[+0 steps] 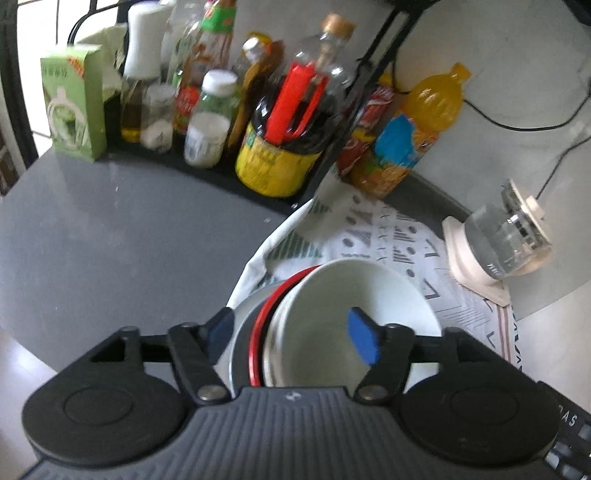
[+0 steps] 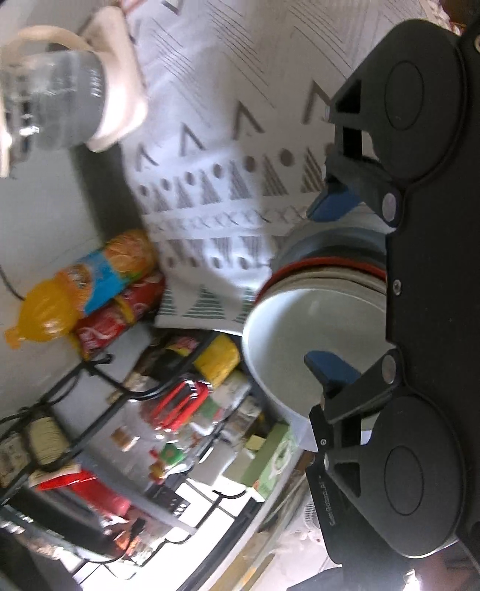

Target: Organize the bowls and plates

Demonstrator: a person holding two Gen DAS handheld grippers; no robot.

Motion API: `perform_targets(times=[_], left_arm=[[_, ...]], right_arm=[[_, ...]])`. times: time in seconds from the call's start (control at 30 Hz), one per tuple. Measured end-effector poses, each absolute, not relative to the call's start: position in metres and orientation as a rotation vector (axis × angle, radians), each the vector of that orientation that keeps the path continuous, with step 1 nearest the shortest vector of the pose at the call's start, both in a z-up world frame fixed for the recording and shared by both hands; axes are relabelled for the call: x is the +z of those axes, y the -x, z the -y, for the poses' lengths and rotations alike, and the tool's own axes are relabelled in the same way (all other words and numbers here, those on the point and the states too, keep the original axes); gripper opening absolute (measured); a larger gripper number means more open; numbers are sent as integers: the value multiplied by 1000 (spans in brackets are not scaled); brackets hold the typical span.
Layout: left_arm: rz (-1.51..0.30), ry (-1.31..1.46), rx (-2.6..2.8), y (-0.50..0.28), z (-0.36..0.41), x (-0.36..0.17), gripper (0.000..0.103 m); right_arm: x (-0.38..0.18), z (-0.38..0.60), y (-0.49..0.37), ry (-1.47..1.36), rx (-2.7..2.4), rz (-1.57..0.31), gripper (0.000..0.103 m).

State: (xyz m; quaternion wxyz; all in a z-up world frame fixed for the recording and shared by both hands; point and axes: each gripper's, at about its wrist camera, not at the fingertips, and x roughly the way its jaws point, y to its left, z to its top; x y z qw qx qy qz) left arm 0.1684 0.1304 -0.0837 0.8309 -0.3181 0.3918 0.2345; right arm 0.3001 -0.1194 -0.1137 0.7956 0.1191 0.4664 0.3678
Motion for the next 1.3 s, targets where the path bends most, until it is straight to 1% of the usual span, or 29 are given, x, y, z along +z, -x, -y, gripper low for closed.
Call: perform_targets(times=[0.03, 0.07, 0.1, 0.17, 0.23, 0.37, 0.47, 0.73, 0.8, 1.0, 1.3], left_arm=[[-826, 664, 489, -169, -127, -79, 77], [-822, 657, 483, -169, -125, -76, 79], [-818, 648, 479, -168, -122, -72, 83], [-807, 639, 479, -167, -117, -66, 86], [-802, 637, 470, -166, -113, -61, 88], [-805, 611, 450, -168, -105, -53, 90], [-797, 610, 427, -169, -100, -47, 91], [-785, 583, 298, -170, -91, -32, 94], [-786, 562, 278, -167, -89, -26, 94], [-766, 486, 226, -151, -86, -10, 99], [-763, 424, 177, -123, -83, -2, 101]], right_arm=[[-112, 123, -301, -259, 785, -995, 78], [-109, 126, -302, -264, 782, -986, 78], [-106, 130, -302, -268, 779, -978, 81], [-101, 138, -302, -268, 766, -957, 85], [-95, 144, -300, -261, 758, -936, 87], [-84, 159, -297, -253, 729, -897, 90], [-76, 171, -293, -254, 705, -863, 97], [-59, 201, -279, -251, 639, -794, 100], [-55, 207, -273, -244, 609, -778, 103], [-43, 223, -247, -247, 536, -735, 103], [-37, 240, -213, -252, 437, -697, 103]])
